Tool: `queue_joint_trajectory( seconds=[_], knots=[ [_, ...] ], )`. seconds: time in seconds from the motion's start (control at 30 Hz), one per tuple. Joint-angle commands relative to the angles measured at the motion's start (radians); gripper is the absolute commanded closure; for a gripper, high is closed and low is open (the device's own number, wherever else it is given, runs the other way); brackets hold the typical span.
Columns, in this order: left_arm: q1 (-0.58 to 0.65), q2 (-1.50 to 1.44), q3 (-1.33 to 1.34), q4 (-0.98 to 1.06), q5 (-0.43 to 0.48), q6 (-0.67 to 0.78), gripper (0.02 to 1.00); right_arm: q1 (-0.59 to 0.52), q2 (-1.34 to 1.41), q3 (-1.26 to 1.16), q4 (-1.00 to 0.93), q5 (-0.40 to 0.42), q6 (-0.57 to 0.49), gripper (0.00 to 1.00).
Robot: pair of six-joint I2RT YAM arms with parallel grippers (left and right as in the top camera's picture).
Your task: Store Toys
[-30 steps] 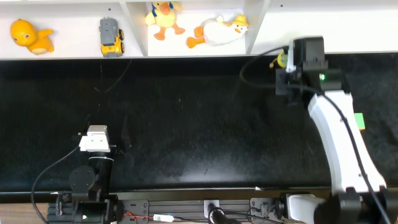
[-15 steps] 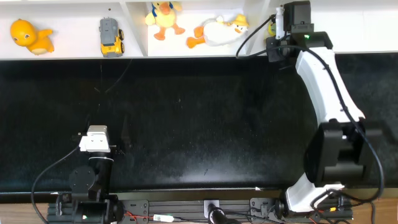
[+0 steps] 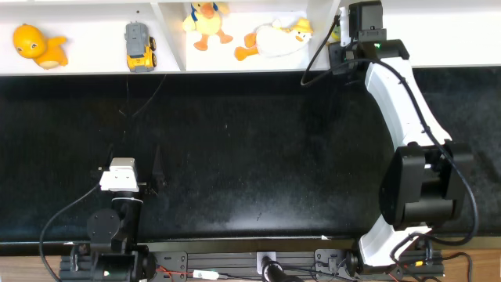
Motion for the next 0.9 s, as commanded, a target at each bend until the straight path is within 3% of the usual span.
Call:
queue_joint_trajectory(
  seconds=[0.03, 0.17, 0.27, 0.3, 0.43, 0.7, 0.9],
  knots=[
    [-0.007, -0.013, -0.002, -0.002, 0.005, -0.003, 0.023, 0.024, -0.050, 0.027, -0.072, -0.004, 0.009, 0.323],
    [-0.007, -0.013, -0.002, -0.002, 0.005, -0.003, 0.023, 0.014, -0.165, -0.058, -0.111, 0.020, 0.009, 0.240],
    [-0.007, -0.013, -0.002, -0.003, 0.005, -0.003, 0.023, -0.003, -0.325, -0.210, -0.118, 0.054, 0.009, 0.027],
    [-0.007, -0.013, -0.002, -0.002, 0.005, -0.003, 0.023, -0.006, -0.361, -0.241, -0.122, 0.054, 0.009, 0.003],
    [-0.007, -0.013, -0.002, -0.002, 0.005, -0.003, 0.023, -0.018, -0.612, -0.414, -0.270, 0.054, 0.009, 0.003],
    [-0.007, -0.013, -0.002, -0.002, 0.005, -0.003, 0.023, -0.018, -0.891, -0.493, -0.531, 0.048, 0.009, 0.003],
    [-0.007, -0.013, -0.002, -0.002, 0.005, -0.003, 0.023, -0.018, -0.937, -0.494, -0.536, 0.049, 0.008, 0.005]
  ],
)
